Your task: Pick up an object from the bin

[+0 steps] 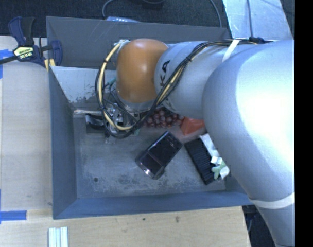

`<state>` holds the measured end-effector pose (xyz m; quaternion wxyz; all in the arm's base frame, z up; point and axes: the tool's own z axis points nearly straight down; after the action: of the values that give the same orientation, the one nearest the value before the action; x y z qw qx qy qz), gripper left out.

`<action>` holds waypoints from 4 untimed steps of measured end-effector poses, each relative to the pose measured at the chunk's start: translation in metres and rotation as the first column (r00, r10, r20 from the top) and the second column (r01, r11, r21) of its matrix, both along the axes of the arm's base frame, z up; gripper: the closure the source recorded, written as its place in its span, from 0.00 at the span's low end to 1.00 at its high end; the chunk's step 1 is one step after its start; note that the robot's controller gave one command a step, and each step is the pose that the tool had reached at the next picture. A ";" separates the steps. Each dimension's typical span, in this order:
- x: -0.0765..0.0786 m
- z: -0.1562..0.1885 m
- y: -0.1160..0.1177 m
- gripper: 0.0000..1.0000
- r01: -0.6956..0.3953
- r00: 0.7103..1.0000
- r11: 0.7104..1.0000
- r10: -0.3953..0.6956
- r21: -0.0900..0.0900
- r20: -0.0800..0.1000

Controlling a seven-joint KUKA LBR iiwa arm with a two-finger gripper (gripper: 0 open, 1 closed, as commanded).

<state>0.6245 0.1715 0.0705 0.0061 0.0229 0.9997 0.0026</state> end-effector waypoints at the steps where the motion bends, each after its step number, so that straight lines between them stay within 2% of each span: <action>1: 0.000 0.000 0.000 1.00 0.000 1.000 1.000 0.000 0.000 0.000; 2: -0.001 0.003 0.000 1.00 0.000 1.000 1.000 0.000 -0.001 -0.002; 3: -0.004 0.020 -0.001 1.00 0.000 1.000 1.000 0.000 -0.004 -0.013; 4: -0.002 0.042 -0.001 1.00 0.001 1.000 1.000 -0.001 -0.003 -0.007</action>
Offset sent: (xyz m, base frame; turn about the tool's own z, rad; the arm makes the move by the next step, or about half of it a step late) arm 0.0000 0.0000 0.1001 0.0000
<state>0.6220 0.1702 0.1122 0.0028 0.0232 0.9997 0.0011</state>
